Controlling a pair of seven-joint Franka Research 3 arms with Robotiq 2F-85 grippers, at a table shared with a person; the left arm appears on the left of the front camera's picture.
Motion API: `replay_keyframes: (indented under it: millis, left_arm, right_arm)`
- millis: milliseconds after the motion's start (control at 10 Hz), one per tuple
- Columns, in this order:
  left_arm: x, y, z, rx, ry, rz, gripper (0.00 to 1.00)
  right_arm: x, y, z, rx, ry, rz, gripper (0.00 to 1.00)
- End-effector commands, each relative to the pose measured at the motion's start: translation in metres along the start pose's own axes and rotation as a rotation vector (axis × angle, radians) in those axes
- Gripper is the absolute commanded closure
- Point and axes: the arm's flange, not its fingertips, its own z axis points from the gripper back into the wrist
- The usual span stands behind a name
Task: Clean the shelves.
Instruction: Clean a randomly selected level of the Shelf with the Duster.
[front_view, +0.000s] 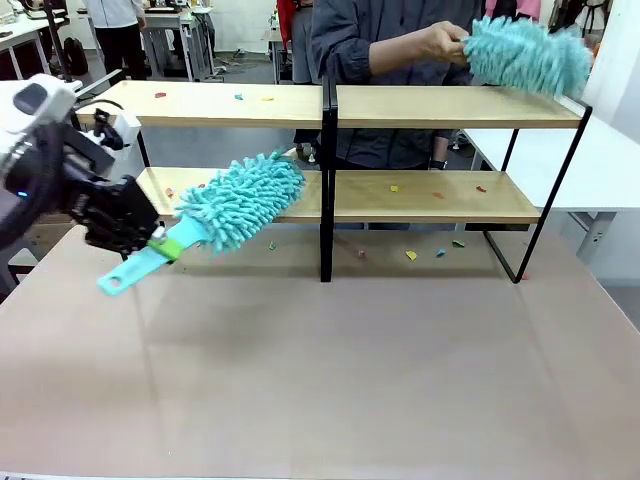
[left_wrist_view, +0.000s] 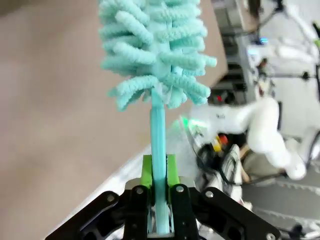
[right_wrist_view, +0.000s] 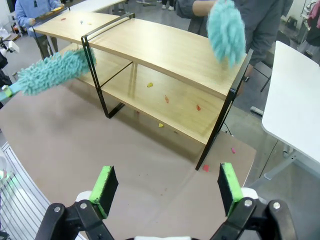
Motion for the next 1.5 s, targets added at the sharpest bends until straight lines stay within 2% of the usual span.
replay_keyframes:
  millis: [0, 200, 600, 800, 1000, 1100, 1300, 1400]
  left_arm:
    - [0.013, -0.003, -0.023, 0.061, -0.106, 0.015, 0.88]
    - [0.033, 0.001, -0.045, 0.143, -0.145, -0.017, 0.88]
    - [0.052, 0.013, -0.065, 0.222, -0.093, 0.047, 0.88]
    - [0.046, 0.017, -0.051, 0.392, -0.145, 0.174, 0.88]
    - [0.034, 0.025, -0.033, 0.517, -0.144, 0.27, 0.88]
    - [0.026, 0.029, -0.021, 0.585, -0.114, 0.312, 0.88]
    - [0.006, 0.043, 0.011, 0.772, -0.146, 0.368, 0.88]
    - [0.001, 0.051, 0.025, 0.822, -0.161, 0.39, 0.88]
  right_arm:
    - [0.0, -0.001, 0.001, -0.003, -0.001, -0.001, 0.0]
    - [0.0, -0.001, 0.001, -0.003, -0.001, -0.001, 0.0]
    - [0.0, -0.001, 0.001, -0.003, -0.001, -0.001, 0.0]
    - [0.0, -0.001, 0.001, -0.003, -0.001, -0.001, 0.0]
    - [0.0, -0.001, 0.001, -0.003, -0.001, -0.001, 0.0]
    - [0.0, -0.001, 0.001, -0.003, -0.001, -0.001, 0.0]
    - [0.0, -0.001, 0.001, -0.003, -0.001, -0.001, 0.0]
    - [0.0, -0.001, 0.001, -0.003, -0.001, -0.001, 0.0]
